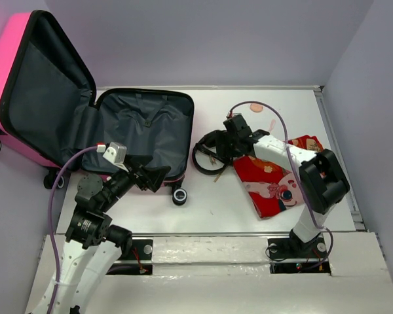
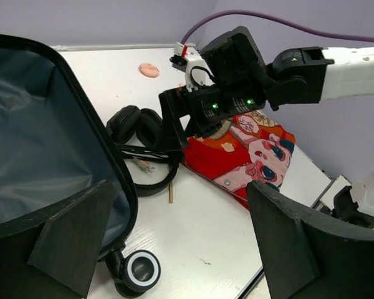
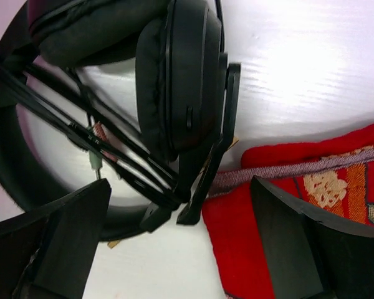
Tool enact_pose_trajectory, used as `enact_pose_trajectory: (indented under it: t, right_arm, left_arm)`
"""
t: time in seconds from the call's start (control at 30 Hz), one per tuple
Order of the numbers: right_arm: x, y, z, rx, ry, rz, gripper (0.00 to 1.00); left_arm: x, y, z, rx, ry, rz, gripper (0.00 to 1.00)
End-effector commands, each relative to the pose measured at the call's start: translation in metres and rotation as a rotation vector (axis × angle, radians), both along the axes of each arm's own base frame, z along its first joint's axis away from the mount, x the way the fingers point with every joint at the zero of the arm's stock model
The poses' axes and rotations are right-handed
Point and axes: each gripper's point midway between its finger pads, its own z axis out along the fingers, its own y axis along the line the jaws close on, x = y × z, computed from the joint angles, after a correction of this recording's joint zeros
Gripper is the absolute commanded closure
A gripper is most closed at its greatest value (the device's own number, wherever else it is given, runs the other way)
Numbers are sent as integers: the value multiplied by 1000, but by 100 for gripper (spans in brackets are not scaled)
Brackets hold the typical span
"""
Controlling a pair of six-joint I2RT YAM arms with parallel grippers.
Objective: Pack the luggage
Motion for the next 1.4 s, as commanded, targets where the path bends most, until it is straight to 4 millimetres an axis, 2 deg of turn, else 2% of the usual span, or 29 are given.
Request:
enact_pose_trajectory:
  t: [0.0,0.17,0.33,0.4,0.43,0.5,0.53,0.63,0.67,0.77,0.8,0.83,0.9,0.93,0.97,1.0,1.03,1.07,1.1,1.13,1.17,1.2,1.23,1.27,1.33,1.37]
  right_arm:
    - [36,6,21,-37,-102,-45,3]
    - [57,11,14,-65,-116,-77,9]
    - [68,10,-9,-117,-98,-104,21]
    - [70,9,-13,-129,-95,-111,29]
    - [72,9,-14,-133,-99,-119,41]
    - [76,8,-9,-133,-113,-131,54]
    - [77,8,-3,-124,-127,-143,66]
    - [83,6,42,-81,-215,-178,69]
    - [83,2,71,-70,-268,-184,73]
    - [79,-6,121,-43,-351,-191,76]
    - [74,-9,149,-7,-396,-193,77]
    - [73,-9,166,18,-425,-191,79]
    - [66,17,197,81,-469,-124,80]
    - [64,30,204,105,-477,-90,80]
    - [64,43,210,121,-484,-64,80]
    - [64,66,199,122,-465,-24,80]
    - [66,80,199,139,-460,3,80]
    - [69,102,218,202,-479,35,80]
    - [70,117,218,223,-473,59,80]
    - [71,143,195,219,-430,102,80]
    - [74,156,193,231,-427,116,79]
    - [79,173,211,276,-456,127,79]
    - [83,183,209,294,-446,143,78]
    - [87,205,201,314,-434,162,77]
    - [87,228,192,349,-414,197,75]
    - [88,245,169,351,-380,211,75]
  left_arm:
    - [-1,-6,-2,-2,1,-39,1]
    - [-1,-7,-2,-2,2,-45,1]
    - [-2,-8,-2,-3,3,-50,1]
    - [-2,-8,-2,-2,0,-51,1]
    - [-2,-8,-2,-3,2,-50,1]
    - [-2,-8,-2,-2,0,-51,1]
    - [-2,-7,-2,-3,-1,-50,1]
    - [-3,-8,-1,-3,-2,-51,1]
    - [-3,-8,-1,-4,-4,-51,1]
    - [-3,-6,1,-8,-6,-41,1]
    - [-3,-6,2,-9,-9,-38,1]
    - [-3,-4,2,-11,-8,-26,1]
    - [-1,0,3,-15,-8,-1,1]
    - [-1,1,4,-16,-7,8,1]
    - [0,3,4,-18,-5,20,1]
    - [1,6,6,-20,-7,43,1]
    - [2,8,7,-21,-9,55,1]
    - [3,10,7,-19,-7,68,1]
    - [2,12,10,-23,-15,77,1]
    - [2,14,10,-22,-14,92,1]
    - [2,15,11,-23,-17,95,1]
    - [2,15,12,-23,-19,97,1]
    - [2,16,12,-21,-20,99,1]
    - [3,16,11,-21,-19,102,1]
    - [3,17,11,-21,-18,106,1]
    - [3,17,12,-22,-18,108,1]
